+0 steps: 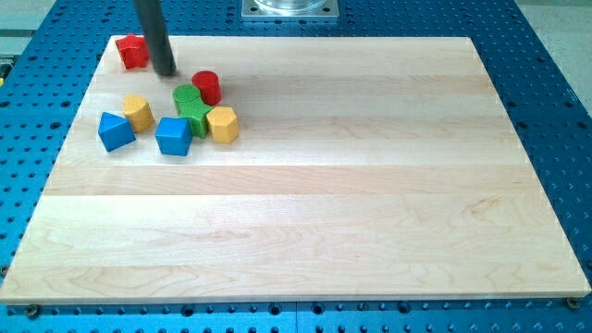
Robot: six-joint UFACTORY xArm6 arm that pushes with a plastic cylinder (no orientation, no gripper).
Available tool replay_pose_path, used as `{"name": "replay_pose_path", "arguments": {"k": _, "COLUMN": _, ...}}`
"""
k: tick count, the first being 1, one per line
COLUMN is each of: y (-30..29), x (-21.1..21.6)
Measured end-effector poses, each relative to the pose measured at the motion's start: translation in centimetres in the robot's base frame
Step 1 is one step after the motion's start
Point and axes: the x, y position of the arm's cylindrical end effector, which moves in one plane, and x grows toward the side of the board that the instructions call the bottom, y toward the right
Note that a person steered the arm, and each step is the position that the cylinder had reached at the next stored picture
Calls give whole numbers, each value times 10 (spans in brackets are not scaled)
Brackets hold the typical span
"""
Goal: Move the green star to the top center of the board
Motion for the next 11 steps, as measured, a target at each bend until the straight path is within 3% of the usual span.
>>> {"name": "replay_pose_path", "arguments": {"k": 2, "y": 79, "x": 107}}
{"name": "replay_pose_path", "arguments": {"k": 4, "y": 132, "x": 140}}
{"name": "replay_pose_path", "arguments": {"k": 5, "y": 143, "x": 125}}
{"name": "replay_pose_path", "arguments": {"k": 6, "y": 143, "x": 56}}
{"name": "replay_pose_path", "arguments": {"k": 8, "y": 204, "x": 13}}
{"name": "replay_pose_path", "arguments": {"k": 9, "y": 182, "x": 70}}
{"name": "replay_pose_path", "arguments": {"k": 10, "y": 155, "x": 33}}
{"name": "replay_pose_path", "arguments": {"k": 11, "y": 212, "x": -12}}
